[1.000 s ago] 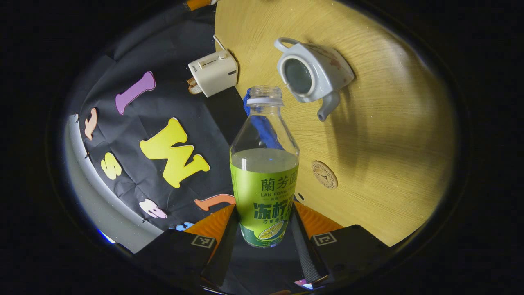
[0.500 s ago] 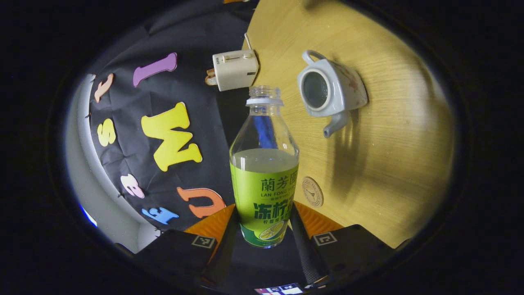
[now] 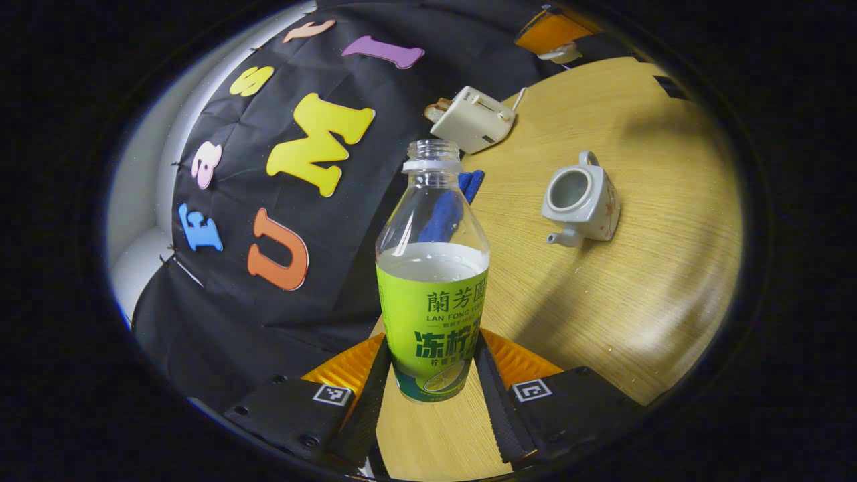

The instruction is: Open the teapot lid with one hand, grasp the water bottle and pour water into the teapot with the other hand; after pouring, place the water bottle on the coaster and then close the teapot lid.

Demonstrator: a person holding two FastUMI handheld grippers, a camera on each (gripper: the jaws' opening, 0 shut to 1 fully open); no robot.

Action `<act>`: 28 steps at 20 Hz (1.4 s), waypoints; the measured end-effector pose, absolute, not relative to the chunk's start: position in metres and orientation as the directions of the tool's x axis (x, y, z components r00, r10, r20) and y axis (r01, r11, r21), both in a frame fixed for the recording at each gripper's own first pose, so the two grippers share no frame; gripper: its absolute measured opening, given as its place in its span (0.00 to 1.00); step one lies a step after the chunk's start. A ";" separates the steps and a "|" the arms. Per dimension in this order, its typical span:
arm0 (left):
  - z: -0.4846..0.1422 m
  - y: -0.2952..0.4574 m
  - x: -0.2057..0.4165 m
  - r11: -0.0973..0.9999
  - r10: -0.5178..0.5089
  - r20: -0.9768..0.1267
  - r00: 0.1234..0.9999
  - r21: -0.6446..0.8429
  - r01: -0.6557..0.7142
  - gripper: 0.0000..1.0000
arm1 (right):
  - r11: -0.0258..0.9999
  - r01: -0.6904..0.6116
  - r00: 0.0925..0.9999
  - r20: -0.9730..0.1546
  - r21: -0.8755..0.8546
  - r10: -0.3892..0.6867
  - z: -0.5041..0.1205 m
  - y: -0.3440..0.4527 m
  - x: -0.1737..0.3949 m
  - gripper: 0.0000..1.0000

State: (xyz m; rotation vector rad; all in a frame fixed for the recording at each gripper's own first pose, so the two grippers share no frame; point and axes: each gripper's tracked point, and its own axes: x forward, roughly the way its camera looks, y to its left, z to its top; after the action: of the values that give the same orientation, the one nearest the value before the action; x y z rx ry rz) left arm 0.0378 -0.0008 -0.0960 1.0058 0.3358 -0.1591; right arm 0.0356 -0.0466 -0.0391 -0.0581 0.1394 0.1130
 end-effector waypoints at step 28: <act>-0.068 0.058 0.158 0.996 -0.083 -0.132 0.988 0.002 0.084 0.72 | 0.975 -0.208 0.962 -0.197 -0.077 0.190 -0.054 0.047 0.059 0.00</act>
State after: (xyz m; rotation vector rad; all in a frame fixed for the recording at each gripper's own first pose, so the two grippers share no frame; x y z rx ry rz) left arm 0.1577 0.0579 -0.0683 0.0075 0.1319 -0.0838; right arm 0.0588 0.0471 -0.0542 -0.0972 0.1900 0.2021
